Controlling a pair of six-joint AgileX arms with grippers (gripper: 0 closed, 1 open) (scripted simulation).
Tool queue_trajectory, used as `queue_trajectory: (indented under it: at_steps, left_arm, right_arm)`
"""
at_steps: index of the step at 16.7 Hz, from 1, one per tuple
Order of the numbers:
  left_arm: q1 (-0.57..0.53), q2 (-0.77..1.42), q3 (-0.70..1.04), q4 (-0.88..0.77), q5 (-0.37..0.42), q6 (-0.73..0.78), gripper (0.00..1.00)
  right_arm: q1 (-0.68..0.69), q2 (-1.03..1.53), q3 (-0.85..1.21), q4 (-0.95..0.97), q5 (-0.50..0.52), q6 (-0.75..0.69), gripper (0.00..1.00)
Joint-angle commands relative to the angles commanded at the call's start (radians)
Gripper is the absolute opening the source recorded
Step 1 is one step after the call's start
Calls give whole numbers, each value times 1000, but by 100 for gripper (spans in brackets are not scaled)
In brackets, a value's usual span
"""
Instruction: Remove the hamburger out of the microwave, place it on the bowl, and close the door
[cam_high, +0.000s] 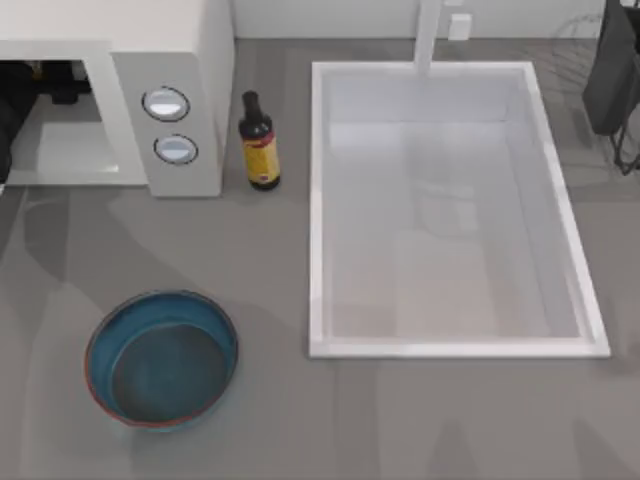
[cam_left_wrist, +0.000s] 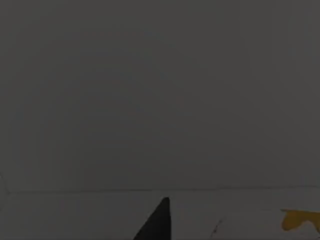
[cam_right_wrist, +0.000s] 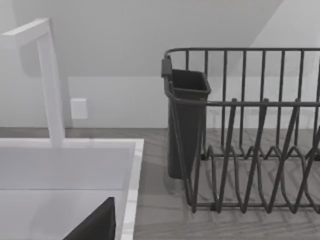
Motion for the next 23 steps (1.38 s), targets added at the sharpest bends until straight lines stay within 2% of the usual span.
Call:
queue_trajectory:
  at_steps: [8,12,15,20,23]
  left_arm:
    - [53,-235,-614,335,48,15,0]
    - [74,-331,-835,473,68,21,0]
    - [81,-361,-889,514,74,23,0]
    - [74,-363,-884,509,72,24,0]
    - [74,-434,-882,437,70,24,0]
  right_arm:
    - [0,0,0,0,0,0,100]
    - [0,0,0,0,0,0,100]
    - [0,0,0,0,0,0,100]
    - [0,0,0,0,0,0,100]
    - [0,0,0,0,0,0,100]
